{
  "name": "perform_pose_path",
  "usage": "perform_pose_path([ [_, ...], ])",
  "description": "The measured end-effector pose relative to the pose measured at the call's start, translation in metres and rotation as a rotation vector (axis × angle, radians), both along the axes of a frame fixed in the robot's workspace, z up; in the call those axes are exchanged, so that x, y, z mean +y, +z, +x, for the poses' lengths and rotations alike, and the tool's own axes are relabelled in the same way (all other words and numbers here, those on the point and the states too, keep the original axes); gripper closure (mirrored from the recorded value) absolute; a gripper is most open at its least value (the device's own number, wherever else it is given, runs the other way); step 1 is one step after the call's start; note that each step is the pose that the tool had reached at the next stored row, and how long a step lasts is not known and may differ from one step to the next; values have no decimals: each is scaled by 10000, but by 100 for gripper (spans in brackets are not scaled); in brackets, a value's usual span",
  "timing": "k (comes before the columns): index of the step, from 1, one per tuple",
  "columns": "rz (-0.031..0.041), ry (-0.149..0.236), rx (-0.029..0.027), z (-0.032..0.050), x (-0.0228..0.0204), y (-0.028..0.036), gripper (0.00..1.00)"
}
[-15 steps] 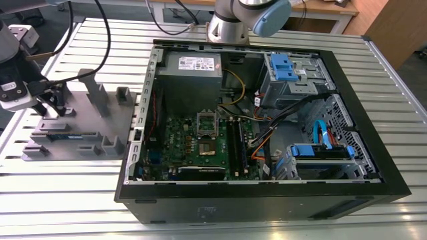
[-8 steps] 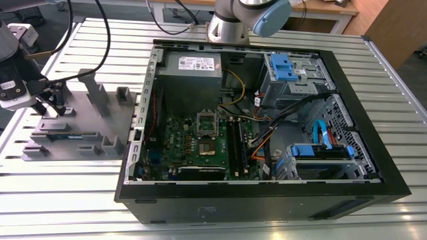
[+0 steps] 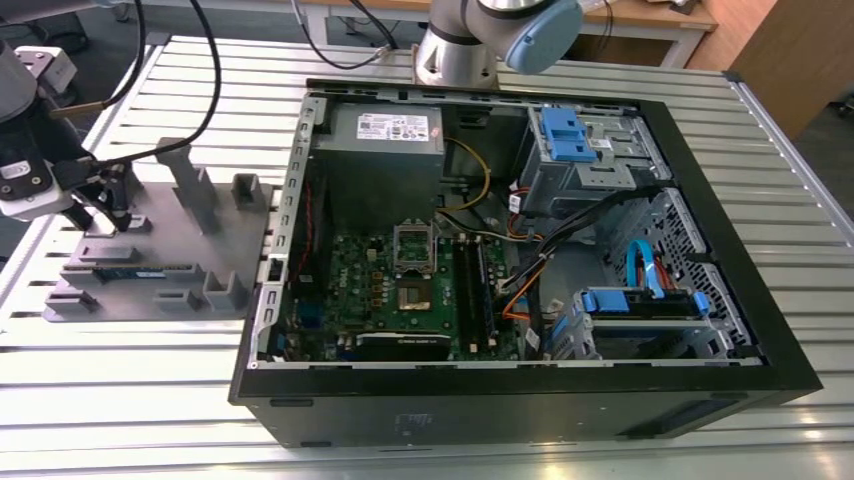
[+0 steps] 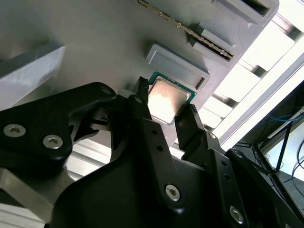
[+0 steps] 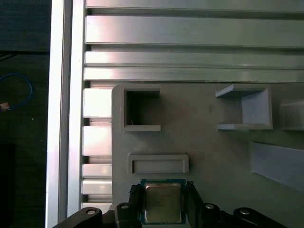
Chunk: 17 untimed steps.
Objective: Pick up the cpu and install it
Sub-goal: 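Place the cpu into insertion slot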
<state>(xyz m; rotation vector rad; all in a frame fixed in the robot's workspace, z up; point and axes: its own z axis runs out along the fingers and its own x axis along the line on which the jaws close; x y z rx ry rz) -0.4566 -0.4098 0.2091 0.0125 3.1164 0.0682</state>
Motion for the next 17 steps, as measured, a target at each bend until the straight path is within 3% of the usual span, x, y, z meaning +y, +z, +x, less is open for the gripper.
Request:
perform_pose_path([
  [5, -1, 0, 1, 0, 0, 61, 53],
  [17, 0, 0, 0, 0, 0, 318, 53],
])
